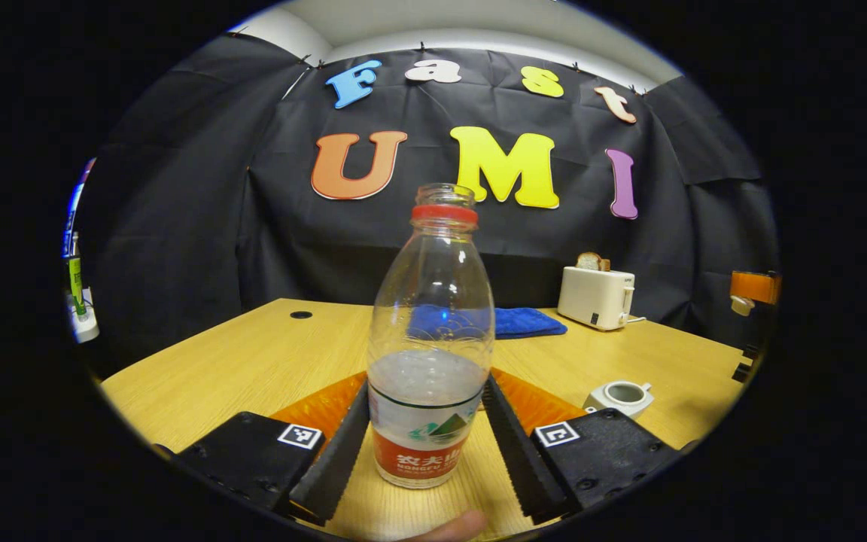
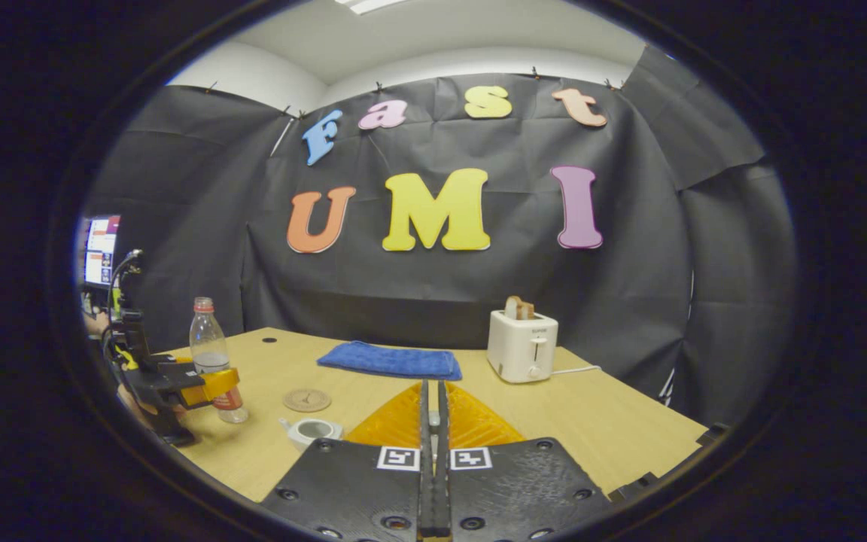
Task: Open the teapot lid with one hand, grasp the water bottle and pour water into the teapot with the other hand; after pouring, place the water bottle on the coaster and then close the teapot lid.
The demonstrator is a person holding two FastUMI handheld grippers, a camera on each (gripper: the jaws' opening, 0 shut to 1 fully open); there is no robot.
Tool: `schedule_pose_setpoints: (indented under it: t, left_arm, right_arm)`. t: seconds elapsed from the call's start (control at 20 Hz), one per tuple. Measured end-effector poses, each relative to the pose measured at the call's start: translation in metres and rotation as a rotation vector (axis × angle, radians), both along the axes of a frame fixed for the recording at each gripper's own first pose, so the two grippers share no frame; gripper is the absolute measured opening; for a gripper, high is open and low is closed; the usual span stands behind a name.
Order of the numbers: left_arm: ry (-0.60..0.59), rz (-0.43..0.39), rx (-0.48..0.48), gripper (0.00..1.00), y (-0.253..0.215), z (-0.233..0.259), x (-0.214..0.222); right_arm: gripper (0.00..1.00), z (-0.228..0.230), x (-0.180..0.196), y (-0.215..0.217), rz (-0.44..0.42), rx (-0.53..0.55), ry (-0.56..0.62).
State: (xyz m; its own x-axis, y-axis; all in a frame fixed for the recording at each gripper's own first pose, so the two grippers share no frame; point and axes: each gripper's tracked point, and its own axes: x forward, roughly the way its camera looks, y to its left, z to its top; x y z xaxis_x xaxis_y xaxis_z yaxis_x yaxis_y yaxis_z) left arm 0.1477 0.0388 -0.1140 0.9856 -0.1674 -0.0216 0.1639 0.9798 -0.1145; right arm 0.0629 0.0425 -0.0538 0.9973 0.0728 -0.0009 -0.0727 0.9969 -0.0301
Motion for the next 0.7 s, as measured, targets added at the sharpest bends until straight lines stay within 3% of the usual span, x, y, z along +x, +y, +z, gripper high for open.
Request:
schedule_pose_setpoints:
  t: [0.05, 0.35, 0.7]
  left_arm:
    - [-0.001, 0.001, 0.002, 0.82, 0.001, 0.000, 0.000]
    - [0.037, 0.016, 0.067, 0.78, -0.003, 0.002, -0.008]
    - [0.085, 0.108, 0.447, 0.77, 0.001, 0.008, -0.014]
  right_arm:
    - [0.00, 0.000, 0.001, -0.002, -0.006, 0.005, 0.003]
    - [0.00, 0.000, 0.001, -0.013, -0.030, 0.014, 0.014]
    - [0.00, 0.009, 0.001, -0.033, -0.071, 0.032, -0.004]
